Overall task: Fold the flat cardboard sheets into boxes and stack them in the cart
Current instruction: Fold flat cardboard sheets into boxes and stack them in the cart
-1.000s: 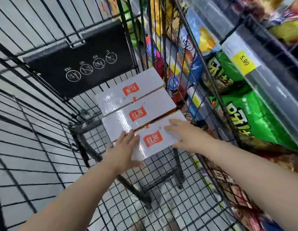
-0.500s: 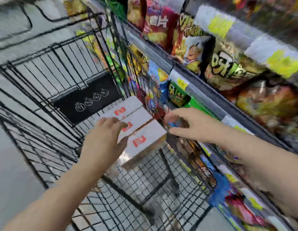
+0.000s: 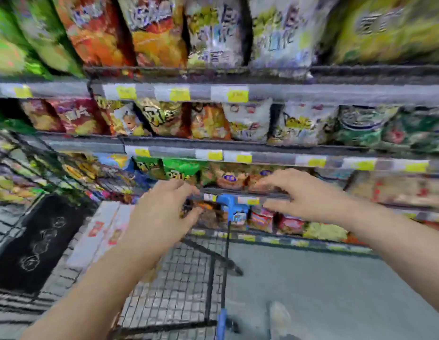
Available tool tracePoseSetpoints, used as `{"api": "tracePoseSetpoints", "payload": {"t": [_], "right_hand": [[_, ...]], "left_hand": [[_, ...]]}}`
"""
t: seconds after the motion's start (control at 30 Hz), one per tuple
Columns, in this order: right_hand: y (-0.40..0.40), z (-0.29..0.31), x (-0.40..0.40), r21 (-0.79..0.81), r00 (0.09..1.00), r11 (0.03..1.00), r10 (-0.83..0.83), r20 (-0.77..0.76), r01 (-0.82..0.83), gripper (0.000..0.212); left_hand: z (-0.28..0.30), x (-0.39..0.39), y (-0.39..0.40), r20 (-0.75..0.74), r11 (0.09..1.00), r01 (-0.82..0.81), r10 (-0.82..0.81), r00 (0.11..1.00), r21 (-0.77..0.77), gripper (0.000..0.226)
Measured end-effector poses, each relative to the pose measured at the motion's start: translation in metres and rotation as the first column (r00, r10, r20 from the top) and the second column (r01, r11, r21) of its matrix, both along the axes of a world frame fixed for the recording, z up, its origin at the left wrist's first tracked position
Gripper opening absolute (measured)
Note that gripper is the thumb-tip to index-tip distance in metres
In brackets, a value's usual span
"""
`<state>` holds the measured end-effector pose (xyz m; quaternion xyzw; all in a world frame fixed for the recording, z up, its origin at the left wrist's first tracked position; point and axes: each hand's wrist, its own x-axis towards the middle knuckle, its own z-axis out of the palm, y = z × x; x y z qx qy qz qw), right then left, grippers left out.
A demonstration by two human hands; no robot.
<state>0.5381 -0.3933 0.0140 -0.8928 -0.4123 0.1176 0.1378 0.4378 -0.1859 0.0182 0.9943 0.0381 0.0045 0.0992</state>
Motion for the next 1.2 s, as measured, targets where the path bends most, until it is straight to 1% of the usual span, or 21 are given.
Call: {"api": "tracePoseSetpoints", "payload": {"t": [0.07, 0.17, 0.27, 0.4, 0.43, 0.47, 0.53, 0.57, 0.6, 0.63, 0.67, 0.7, 0.77, 0.8, 0.93, 1.0, 1.1, 1.2], "right_hand": [[-0.039, 0.003, -0.014, -0.046, 0.992, 0.992, -0.117, 0.053, 0.119, 0.042], [-0.106, 0.008, -0.042, -0.069, 0.934, 0.935, -0.339, 0.113, 0.348, 0.045], [-0.167, 0.010, -0.073, -0.085, 0.842, 0.843, -0.513, 0.167, 0.531, 0.044], [-0.258, 0.010, -0.128, -0.127, 0.698, 0.687, -0.692, 0.186, 0.715, 0.045], [-0.271, 0.008, -0.136, -0.132, 0.676, 0.663, -0.716, 0.175, 0.737, 0.044], [-0.293, 0.007, -0.150, -0.141, 0.641, 0.626, -0.747, 0.176, 0.767, 0.043], [-0.336, 0.004, -0.179, -0.151, 0.568, 0.548, -0.803, 0.180, 0.823, 0.042], [-0.354, 0.003, -0.191, -0.163, 0.537, 0.513, -0.822, 0.187, 0.843, 0.042], [-0.371, 0.001, -0.201, -0.177, 0.509, 0.480, -0.838, 0.197, 0.859, 0.043], [-0.394, 0.000, -0.214, -0.182, 0.479, 0.447, -0.854, 0.203, 0.876, 0.043], [-0.414, -0.002, -0.224, -0.184, 0.458, 0.426, -0.867, 0.198, 0.886, 0.044], [-0.437, -0.005, -0.235, -0.182, 0.441, 0.410, -0.878, 0.188, 0.894, 0.044], [-0.481, -0.010, -0.253, -0.157, 0.399, 0.376, -0.903, 0.158, 0.913, 0.043], [-0.504, -0.012, -0.263, -0.153, 0.382, 0.361, -0.913, 0.145, 0.920, 0.043], [-0.596, -0.016, -0.309, -0.184, 0.307, 0.277, -0.938, 0.161, 0.943, 0.043], [-0.633, -0.017, -0.329, -0.194, 0.258, 0.229, -0.956, 0.140, 0.954, 0.042], [-0.686, -0.021, -0.362, -0.219, 0.189, 0.163, -0.977, 0.103, 0.962, 0.043], [-0.733, -0.031, -0.387, -0.220, 0.115, 0.098, -0.991, 0.070, 0.971, 0.042]], "left_hand": [[0.003, 0.010, -0.027, 0.002, 0.991, 0.132, -0.132, 0.991, -0.021, 0.039], [0.010, 0.028, -0.082, -0.007, 0.945, 0.325, -0.325, 0.946, -0.028, 0.041], [0.017, 0.040, -0.141, -0.037, 0.884, 0.468, -0.468, 0.883, -0.010, 0.041], [0.018, 0.046, -0.242, -0.027, 0.745, 0.667, -0.666, 0.745, -0.006, 0.041], [0.019, 0.045, -0.257, -0.020, 0.720, 0.694, -0.694, 0.720, -0.007, 0.041], [0.018, 0.042, -0.283, -0.014, 0.678, 0.735, -0.735, 0.678, -0.016, 0.041], [0.016, 0.034, -0.334, 0.001, 0.582, 0.813, -0.813, 0.582, 0.016, 0.041], [0.017, 0.028, -0.356, 0.025, 0.551, 0.835, -0.835, 0.550, 0.009, 0.047], [0.017, 0.023, -0.377, 0.048, 0.523, 0.852, -0.851, 0.523, -0.002, 0.060], [0.015, 0.017, -0.406, 0.054, 0.488, 0.873, -0.872, 0.487, 0.009, 0.071], [0.014, 0.010, -0.431, 0.039, 0.463, 0.886, -0.886, 0.462, 0.028, 0.076], [0.013, 0.003, -0.458, 0.016, 0.441, 0.897, -0.897, 0.441, 0.039, 0.071], [0.009, -0.009, -0.510, -0.015, 0.396, 0.918, -0.918, 0.396, 0.037, 0.047], [0.006, -0.014, -0.537, -0.022, 0.360, 0.931, -0.932, 0.362, 0.054, 0.041], [0.002, -0.040, -0.643, -0.044, 0.274, 0.954, -0.959, 0.281, 0.123, 0.042], [0.000, -0.051, -0.684, -0.037, 0.254, 0.963, -0.965, 0.259, 0.094, 0.043], [-0.008, -0.068, -0.746, -0.048, 0.201, 0.977, -0.978, 0.204, 0.072, 0.042], [-0.015, -0.084, -0.803, -0.058, 0.137, 0.987, -0.988, 0.142, 0.084, 0.041]]}}
